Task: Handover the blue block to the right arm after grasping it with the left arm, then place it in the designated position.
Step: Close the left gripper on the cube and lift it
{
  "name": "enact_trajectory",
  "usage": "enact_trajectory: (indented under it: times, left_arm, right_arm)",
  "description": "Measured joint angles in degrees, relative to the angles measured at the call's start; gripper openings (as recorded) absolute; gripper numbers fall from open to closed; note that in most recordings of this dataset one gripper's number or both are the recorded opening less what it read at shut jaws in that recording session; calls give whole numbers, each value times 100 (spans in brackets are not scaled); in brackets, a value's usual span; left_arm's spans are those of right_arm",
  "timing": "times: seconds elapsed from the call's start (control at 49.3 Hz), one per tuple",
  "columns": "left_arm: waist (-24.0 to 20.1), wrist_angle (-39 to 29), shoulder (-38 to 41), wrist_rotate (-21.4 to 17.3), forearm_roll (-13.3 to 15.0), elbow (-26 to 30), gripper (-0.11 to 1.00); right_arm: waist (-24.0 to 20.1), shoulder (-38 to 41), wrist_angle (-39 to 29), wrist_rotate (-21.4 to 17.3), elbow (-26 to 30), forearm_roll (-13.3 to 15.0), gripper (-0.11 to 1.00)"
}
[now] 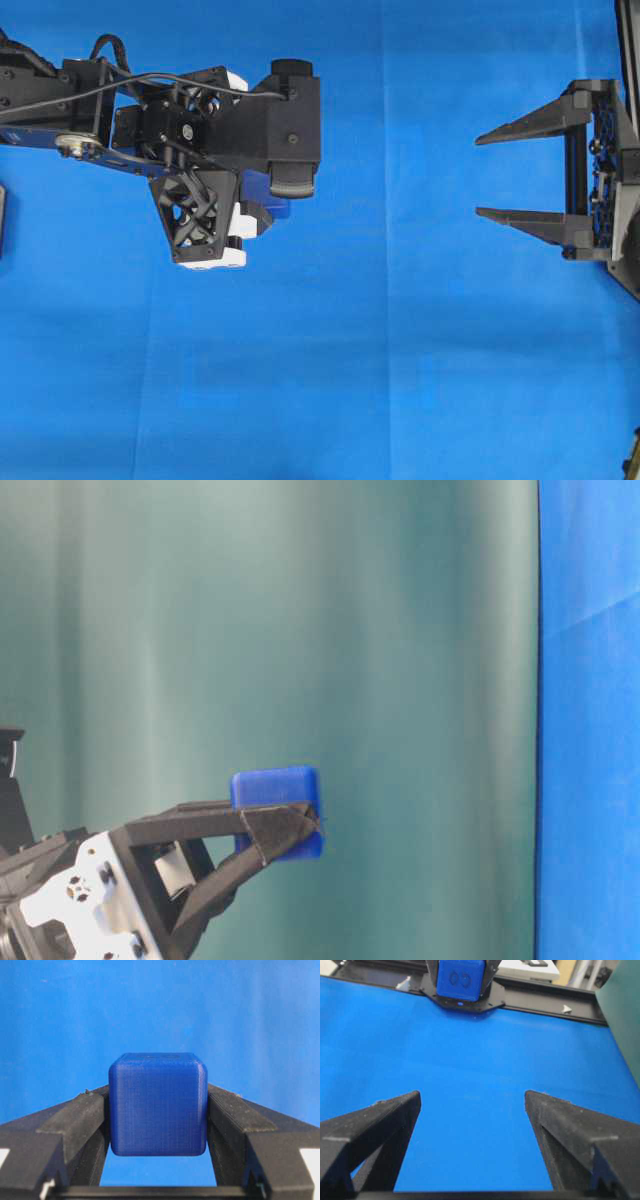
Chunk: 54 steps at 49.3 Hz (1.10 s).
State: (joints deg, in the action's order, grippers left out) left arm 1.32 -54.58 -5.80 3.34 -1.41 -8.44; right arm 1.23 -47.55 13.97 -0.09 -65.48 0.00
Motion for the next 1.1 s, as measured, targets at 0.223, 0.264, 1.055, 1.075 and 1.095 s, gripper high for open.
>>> enact_trajectory:
  times: [0.223, 0.264, 1.055, 1.075, 1.095]
  left_arm:
    - [0, 9, 9, 0, 0, 0, 49]
    - [0, 0, 0, 0, 0, 0, 49]
    - [0, 1134, -378, 44, 0, -580, 49]
    - [0, 1301, -431, 44, 0, -650, 49]
    - [0, 1441, -483, 35, 0, -721, 49]
  right_arm:
    - [0, 0, 9, 0, 0, 0, 97]
    - [0, 0, 9, 0, -9, 0, 97]
    - [0, 0, 9, 0, -9, 0, 97]
    - [0, 9, 9, 0, 0, 9, 97]
    - [0, 0, 9, 0, -9, 0, 97]
